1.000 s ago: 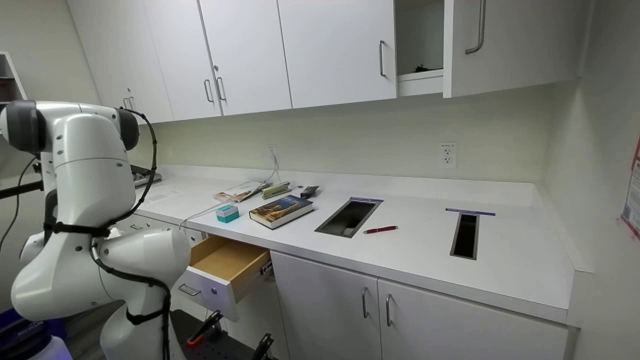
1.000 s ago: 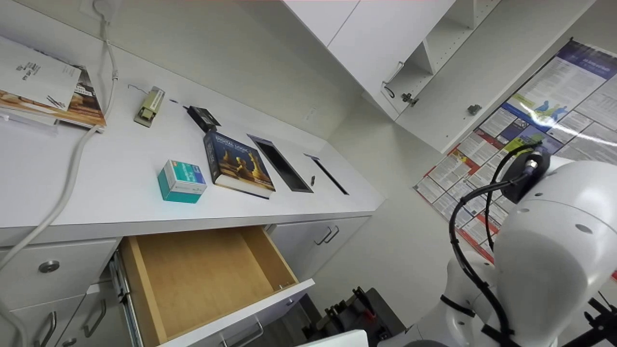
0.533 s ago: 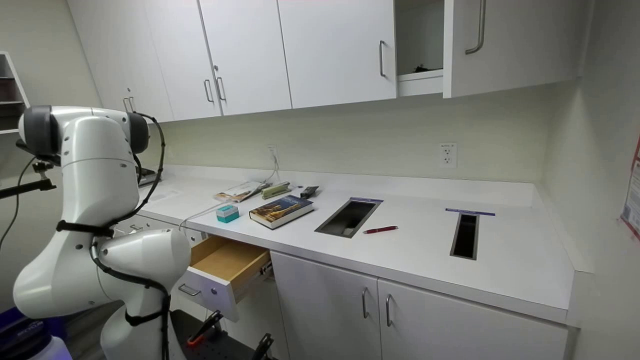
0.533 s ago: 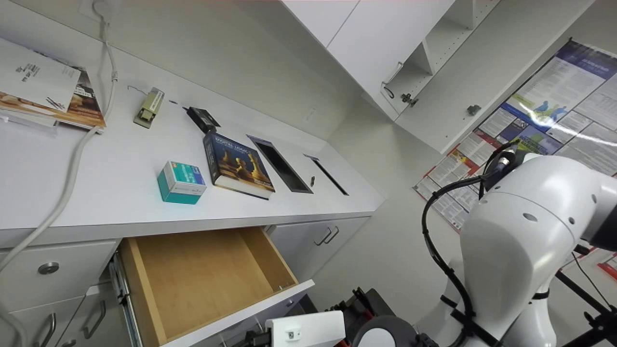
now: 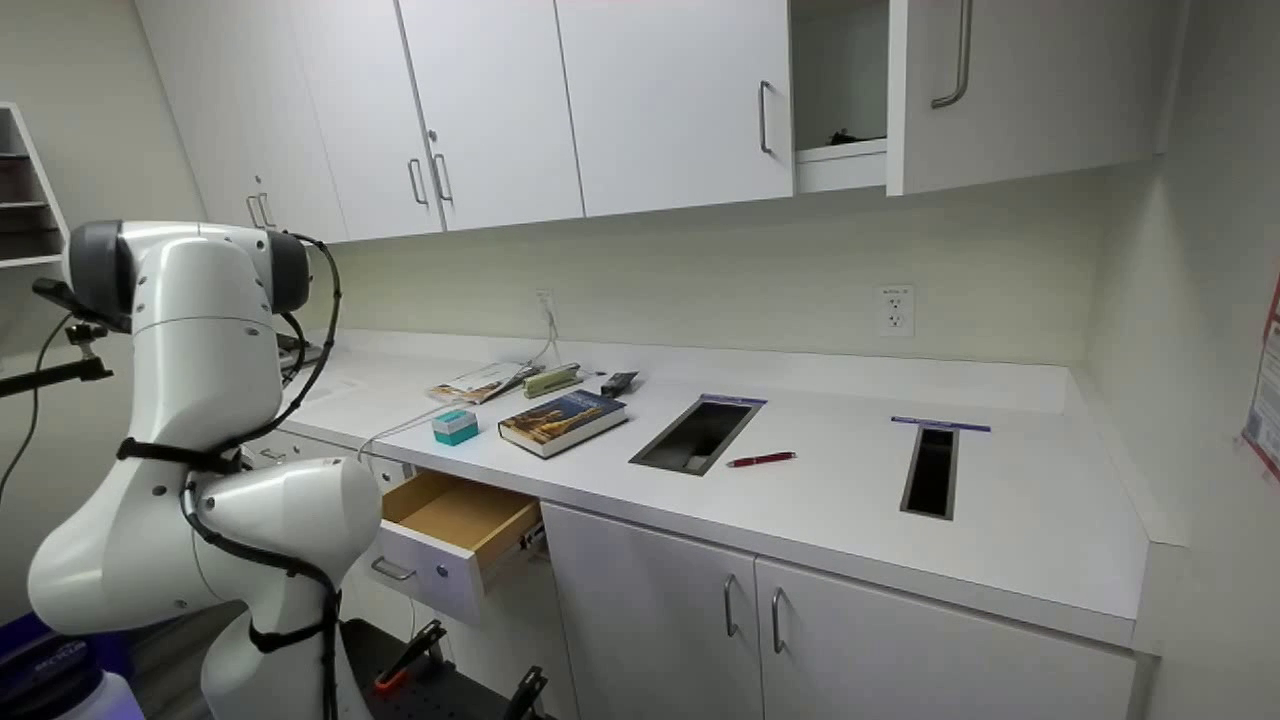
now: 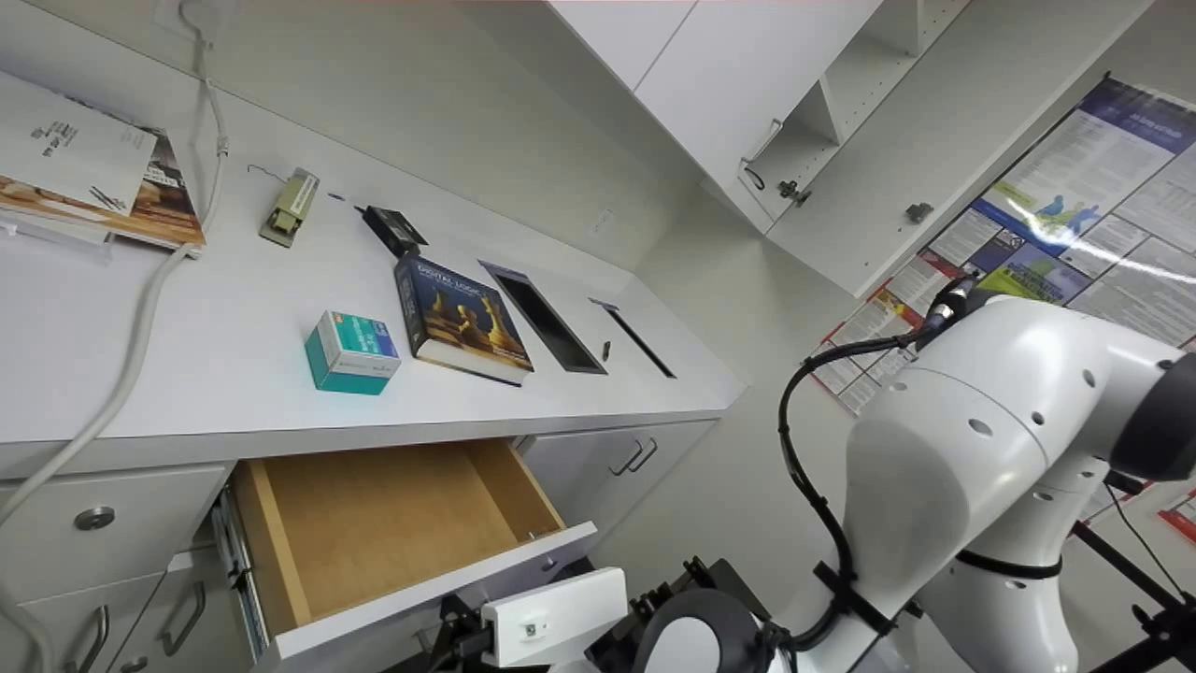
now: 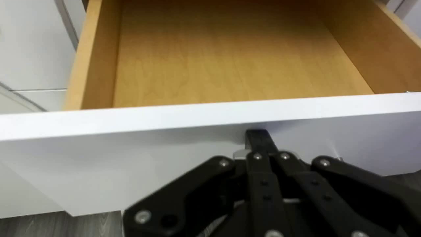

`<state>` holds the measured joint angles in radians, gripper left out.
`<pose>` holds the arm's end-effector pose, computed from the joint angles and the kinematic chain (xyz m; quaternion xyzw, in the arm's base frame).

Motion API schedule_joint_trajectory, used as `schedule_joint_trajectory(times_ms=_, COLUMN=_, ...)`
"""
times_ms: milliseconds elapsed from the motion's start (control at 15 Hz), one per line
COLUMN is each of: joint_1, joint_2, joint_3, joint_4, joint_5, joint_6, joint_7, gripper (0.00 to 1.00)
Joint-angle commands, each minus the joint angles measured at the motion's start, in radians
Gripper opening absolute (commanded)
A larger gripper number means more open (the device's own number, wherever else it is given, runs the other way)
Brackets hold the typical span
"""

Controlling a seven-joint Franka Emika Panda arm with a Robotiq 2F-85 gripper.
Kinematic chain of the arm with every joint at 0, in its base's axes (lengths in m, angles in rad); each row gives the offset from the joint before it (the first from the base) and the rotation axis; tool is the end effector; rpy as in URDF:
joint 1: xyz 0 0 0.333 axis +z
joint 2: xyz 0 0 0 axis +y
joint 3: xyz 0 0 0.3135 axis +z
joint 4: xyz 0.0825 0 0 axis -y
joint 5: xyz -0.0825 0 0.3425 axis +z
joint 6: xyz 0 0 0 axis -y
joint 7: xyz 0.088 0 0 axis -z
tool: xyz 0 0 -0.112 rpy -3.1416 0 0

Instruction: Open the drawer, take the pen out and put it on the table, the close the drawer

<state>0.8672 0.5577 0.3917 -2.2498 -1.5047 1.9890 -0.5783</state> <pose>0.1955 0.4282 0.1449 0.0468 0.8866 -0.0929 0.4507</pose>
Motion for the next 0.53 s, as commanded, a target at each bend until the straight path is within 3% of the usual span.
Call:
schedule_joint_trajectory(times_ms=0, joint_1=-0.052, joint_2=0.046, joint_3=-0.038, joint_4=0.013, joint_5=-0.161, joint_6=0.028, joint_7=0.001, gripper=0.01)
schedule_joint_trajectory(times_ms=467, joint_1=-0.164, joint_2=0.077, joint_3=-0.091, joint_4=0.023, joint_5=-0.394, joint_6=0.020, joint_7=-0.042, gripper=0.01)
